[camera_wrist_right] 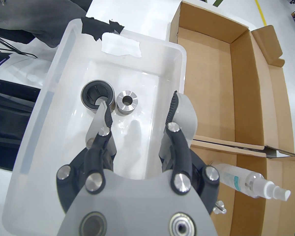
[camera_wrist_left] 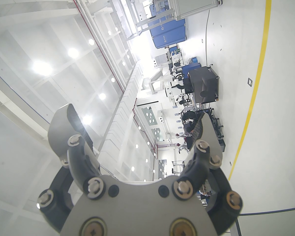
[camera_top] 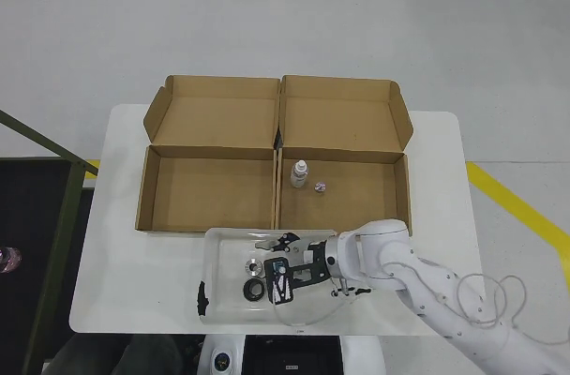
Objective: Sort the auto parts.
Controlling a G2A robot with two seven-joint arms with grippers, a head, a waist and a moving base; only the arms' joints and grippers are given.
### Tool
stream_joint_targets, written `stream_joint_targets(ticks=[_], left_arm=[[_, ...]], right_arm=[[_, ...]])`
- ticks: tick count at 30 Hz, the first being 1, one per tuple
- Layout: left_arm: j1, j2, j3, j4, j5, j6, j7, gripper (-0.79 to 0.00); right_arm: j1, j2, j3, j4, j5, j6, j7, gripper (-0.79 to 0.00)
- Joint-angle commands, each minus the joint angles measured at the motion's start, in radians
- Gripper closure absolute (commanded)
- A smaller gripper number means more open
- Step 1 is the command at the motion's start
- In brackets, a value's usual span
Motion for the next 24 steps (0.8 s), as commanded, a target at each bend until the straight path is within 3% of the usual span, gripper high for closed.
stream_joint_targets(ticks=[1, 24], left_arm=[[0.000, 0.000, 0.000, 0.000, 0.000, 0.000, 0.000, -0.785], [0.000, 0.000, 0.000, 0.000, 0.000, 0.000, 0.000, -0.785]], right_arm=[[0.011, -0.007, -0.020, 0.021, -0.008, 0.007, 0.001, -0.385], [0.082, -0.067, -0.131, 0.144, -0.056, 0.048, 0.040, -0.379]])
